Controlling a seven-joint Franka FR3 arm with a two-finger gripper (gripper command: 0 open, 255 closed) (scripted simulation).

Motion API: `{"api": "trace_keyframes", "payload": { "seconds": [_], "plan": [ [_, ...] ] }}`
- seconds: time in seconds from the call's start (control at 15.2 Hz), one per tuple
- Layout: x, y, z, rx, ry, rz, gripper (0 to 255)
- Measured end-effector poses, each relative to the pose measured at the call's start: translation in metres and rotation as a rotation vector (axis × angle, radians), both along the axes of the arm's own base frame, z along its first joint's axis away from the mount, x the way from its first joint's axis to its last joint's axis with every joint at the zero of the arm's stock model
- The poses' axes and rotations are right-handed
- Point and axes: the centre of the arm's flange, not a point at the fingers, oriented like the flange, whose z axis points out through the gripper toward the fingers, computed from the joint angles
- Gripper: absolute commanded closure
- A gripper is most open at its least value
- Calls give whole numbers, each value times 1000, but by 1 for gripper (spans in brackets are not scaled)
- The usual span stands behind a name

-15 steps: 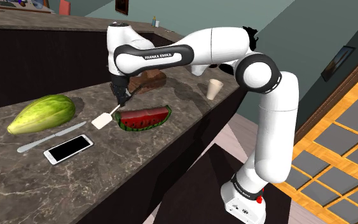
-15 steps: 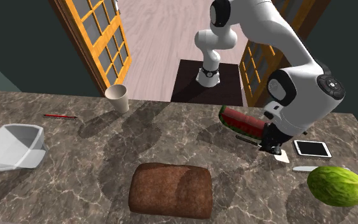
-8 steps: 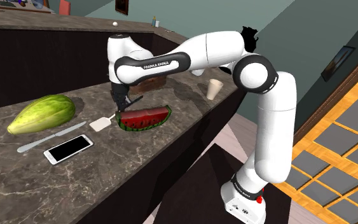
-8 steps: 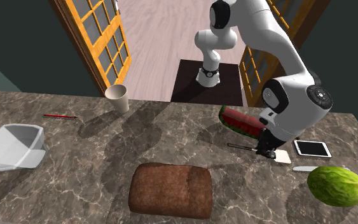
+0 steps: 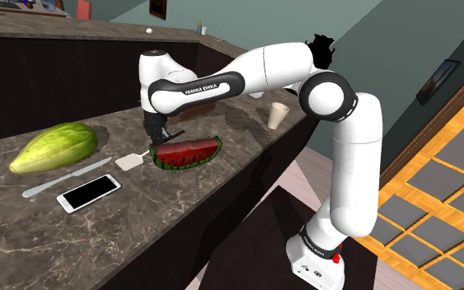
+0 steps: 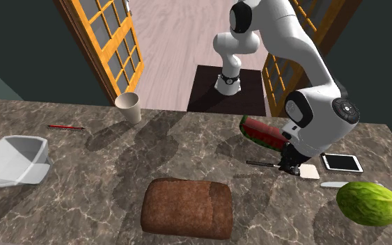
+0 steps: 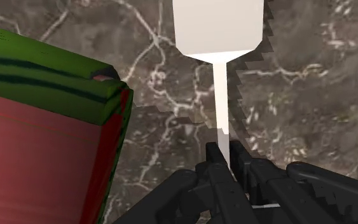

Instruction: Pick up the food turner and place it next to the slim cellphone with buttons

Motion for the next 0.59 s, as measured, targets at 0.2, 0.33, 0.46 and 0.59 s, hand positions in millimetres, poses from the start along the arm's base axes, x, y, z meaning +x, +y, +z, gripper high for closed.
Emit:
{"api": "trace_keyframes", "payload": {
  "seconds": [0.2, 0.33, 0.46, 0.59],
  "plan": [
    [0, 0, 0, 0, 0, 0, 0],
    [0, 0, 0, 0, 0, 0, 0],
    [0, 0, 0, 0, 0, 0, 0],
    [0, 0, 7, 0, 0, 0, 0]
  ]
}}
